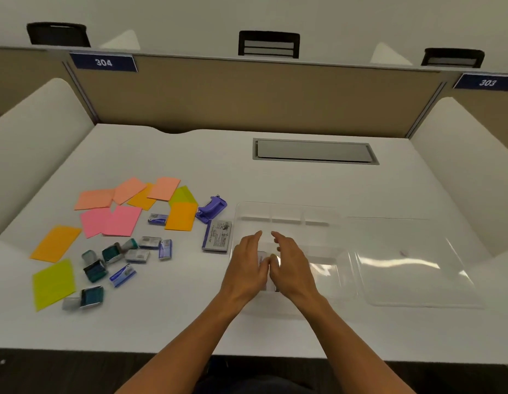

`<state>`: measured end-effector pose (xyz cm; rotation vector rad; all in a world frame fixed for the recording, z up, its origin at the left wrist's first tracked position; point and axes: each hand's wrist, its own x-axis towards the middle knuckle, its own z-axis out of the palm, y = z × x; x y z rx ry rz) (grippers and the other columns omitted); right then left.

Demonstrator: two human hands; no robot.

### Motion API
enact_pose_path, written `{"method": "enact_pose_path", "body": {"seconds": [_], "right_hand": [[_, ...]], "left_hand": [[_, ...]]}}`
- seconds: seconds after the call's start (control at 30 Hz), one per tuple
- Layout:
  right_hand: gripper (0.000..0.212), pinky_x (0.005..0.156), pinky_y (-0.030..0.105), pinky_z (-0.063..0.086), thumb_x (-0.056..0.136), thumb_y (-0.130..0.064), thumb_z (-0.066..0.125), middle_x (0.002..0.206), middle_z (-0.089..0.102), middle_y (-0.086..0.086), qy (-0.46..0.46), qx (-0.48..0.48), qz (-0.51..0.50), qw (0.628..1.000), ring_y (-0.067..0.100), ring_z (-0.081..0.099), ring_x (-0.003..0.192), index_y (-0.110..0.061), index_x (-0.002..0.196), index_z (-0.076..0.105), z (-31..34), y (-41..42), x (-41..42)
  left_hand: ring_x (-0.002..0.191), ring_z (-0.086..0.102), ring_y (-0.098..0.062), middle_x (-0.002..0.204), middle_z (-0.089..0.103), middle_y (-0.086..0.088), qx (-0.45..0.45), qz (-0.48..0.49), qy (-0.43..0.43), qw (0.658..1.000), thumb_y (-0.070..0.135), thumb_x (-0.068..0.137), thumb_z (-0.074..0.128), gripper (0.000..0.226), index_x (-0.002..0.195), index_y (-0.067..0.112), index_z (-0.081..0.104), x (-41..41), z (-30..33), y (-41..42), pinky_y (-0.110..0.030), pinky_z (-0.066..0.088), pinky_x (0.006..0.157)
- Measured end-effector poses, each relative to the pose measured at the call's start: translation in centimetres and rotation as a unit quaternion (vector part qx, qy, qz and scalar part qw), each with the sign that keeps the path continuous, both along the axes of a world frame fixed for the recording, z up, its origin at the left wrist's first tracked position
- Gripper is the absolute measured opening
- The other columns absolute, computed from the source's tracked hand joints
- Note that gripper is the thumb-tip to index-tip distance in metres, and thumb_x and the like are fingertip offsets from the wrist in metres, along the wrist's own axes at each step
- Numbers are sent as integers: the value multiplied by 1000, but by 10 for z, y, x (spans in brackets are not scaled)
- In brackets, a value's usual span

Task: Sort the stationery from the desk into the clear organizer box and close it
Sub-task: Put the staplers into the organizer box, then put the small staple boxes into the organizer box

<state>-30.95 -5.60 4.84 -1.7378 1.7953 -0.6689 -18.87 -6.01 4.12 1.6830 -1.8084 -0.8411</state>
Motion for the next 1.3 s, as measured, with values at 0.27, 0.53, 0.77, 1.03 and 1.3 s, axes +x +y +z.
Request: {"method": "enact_pose_path", "body": {"seconds": [0.27, 0.53, 0.77, 1.03, 1.3], "right_hand": [[55, 108, 28, 36, 97, -18, 56, 150, 41, 0, -44, -16, 61, 997, 18, 46, 132, -23, 147, 35, 4, -10, 37], [59, 111, 26, 32, 97, -21, 55, 153, 36, -2, -29, -12, 159, 987, 16, 40, 137, -22, 150, 29, 1, -11, 80], [67, 114, 34, 31, 96, -30, 57, 159, 24, -4, 2, 6, 247, 969, 16, 32, 143, -31, 152, 19, 2, -15, 118], [76, 113, 37, 33, 95, -34, 58, 162, 16, -1, 57, 37, 315, 947, 21, 27, 145, -30, 155, 11, -6, -25, 155], [83, 113, 38, 35, 94, -35, 60, 163, 9, 1, 109, 77, 344, 929, 24, 28, 145, -26, 156, 4, -23, -40, 186]], "left_hand": [[145, 24, -20, 157, 27, 0, -14, 64, -23, 998, 37, 94, 53, 66, 150, 22, 22, 34, -3, 6, -38, 29, 115], [143, 25, -17, 156, 28, 1, -27, 137, -70, 988, 33, 91, 60, 70, 150, 23, 23, 83, -15, 21, -30, 29, 113], [145, 20, -20, 158, 22, -1, 1, 200, -84, 976, 36, 92, 58, 70, 150, 24, 21, 126, -21, 31, -37, 27, 114], [146, 17, -22, 159, 18, -1, 34, 270, -91, 958, 35, 92, 59, 72, 150, 24, 20, 172, -31, 40, -37, 26, 115], [147, 6, -28, 159, 16, -6, 63, 300, -98, 947, 28, 91, 60, 68, 148, 16, 25, 213, -46, 43, -43, 19, 118]]}}
